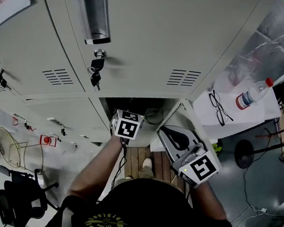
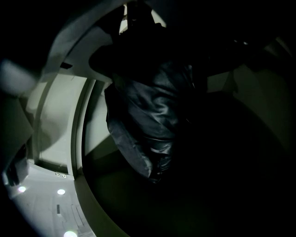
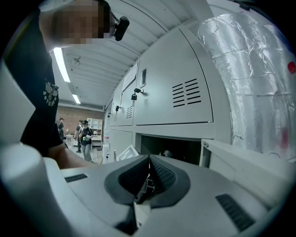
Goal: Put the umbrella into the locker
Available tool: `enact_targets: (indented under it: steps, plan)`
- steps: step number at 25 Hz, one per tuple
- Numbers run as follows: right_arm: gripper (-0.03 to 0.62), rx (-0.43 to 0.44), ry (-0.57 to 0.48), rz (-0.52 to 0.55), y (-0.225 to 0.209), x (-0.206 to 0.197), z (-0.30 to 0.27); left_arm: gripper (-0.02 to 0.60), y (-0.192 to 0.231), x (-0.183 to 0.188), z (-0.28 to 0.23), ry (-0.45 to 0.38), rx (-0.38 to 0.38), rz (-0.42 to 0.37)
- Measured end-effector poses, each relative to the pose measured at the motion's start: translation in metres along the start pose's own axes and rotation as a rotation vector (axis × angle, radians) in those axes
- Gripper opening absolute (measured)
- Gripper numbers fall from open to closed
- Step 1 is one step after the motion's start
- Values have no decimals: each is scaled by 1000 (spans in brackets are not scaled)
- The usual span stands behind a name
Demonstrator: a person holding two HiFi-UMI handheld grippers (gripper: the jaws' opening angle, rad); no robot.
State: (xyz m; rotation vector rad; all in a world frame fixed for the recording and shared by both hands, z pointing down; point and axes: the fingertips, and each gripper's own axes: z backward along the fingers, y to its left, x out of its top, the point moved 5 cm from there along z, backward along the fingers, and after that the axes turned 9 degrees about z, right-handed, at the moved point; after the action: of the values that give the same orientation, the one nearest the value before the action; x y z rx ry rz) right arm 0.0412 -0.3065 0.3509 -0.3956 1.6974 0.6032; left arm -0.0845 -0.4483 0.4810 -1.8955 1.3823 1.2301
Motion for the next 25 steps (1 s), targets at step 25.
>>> enact_targets:
  steps: [25]
  plan:
    - [29,34,-8,41,3,-3,3,332,5,24,-24,-50,50,17]
